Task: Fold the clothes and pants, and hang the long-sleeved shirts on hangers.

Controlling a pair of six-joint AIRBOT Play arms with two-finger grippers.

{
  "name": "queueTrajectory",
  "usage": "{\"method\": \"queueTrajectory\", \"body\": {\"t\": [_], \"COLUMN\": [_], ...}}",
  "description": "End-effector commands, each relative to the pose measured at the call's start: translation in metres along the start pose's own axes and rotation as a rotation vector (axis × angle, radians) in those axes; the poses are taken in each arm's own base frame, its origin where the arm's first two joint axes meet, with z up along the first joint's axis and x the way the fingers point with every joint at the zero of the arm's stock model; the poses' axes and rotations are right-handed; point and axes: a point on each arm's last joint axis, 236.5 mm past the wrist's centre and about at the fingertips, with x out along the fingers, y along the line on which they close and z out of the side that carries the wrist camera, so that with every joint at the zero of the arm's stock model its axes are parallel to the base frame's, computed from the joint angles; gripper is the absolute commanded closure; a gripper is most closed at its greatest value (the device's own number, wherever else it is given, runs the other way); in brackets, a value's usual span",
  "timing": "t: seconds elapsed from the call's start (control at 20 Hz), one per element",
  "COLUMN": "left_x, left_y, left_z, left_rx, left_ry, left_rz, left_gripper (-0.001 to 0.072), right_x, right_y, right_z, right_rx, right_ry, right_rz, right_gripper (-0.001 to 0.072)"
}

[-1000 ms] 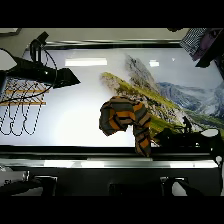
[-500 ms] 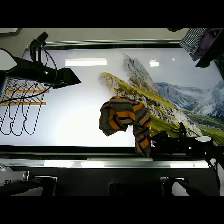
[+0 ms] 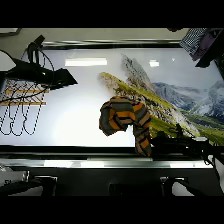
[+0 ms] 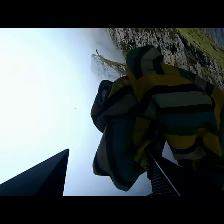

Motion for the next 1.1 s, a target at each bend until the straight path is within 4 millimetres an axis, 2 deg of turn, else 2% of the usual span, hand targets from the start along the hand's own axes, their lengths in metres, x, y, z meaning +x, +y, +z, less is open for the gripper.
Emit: {"method": "queueTrajectory", "body": {"t": [0.0, 0.15, 0.25, 0.4, 0.55, 0.65, 0.85, 1.05], "left_x": [0.024, 0.073, 0.102, 0.134, 0.158, 0.173, 0.192, 0.203], "left_y": [0.038, 0.070, 0.064, 0.056, 0.052, 0.040, 0.014, 0.008], "left_z": [-0.030, -0.083, -0.108, -0.130, -0.149, -0.156, -0.158, -0.164], "left_rx": [-0.044, -0.112, -0.141, -0.167, -0.147, -0.143, -0.186, -0.207], "left_ry": [0.095, 0.201, 0.211, 0.184, 0.221, 0.242, 0.244, 0.251], "left_rz": [0.038, 0.050, -0.035, -0.101, -0.109, -0.153, -0.261, -0.271], "left_gripper": [0.0172, 0.0189, 0.0189, 0.0189, 0.0189, 0.0189, 0.0189, 0.0189], "right_x": [0.000, -0.002, -0.004, -0.006, -0.006, -0.006, -0.006, -0.006], "right_y": [0.006, 0.010, 0.014, 0.015, 0.015, 0.015, 0.016, 0.016], "right_z": [-0.001, -0.005, -0.006, -0.006, -0.006, -0.008, -0.013, -0.014], "right_rx": [-0.017, 0.004, 0.000, 0.047, 0.080, 0.101, 0.120, 0.120], "right_ry": [0.006, 0.016, 0.012, 0.010, 0.013, 0.019, 0.041, 0.045], "right_rz": [0.024, 0.035, 0.041, 0.040, 0.040, 0.041, 0.043, 0.044], "right_gripper": [0.0687, 0.0687, 0.0687, 0.0687, 0.0687, 0.0687, 0.0687, 0.0687]}}
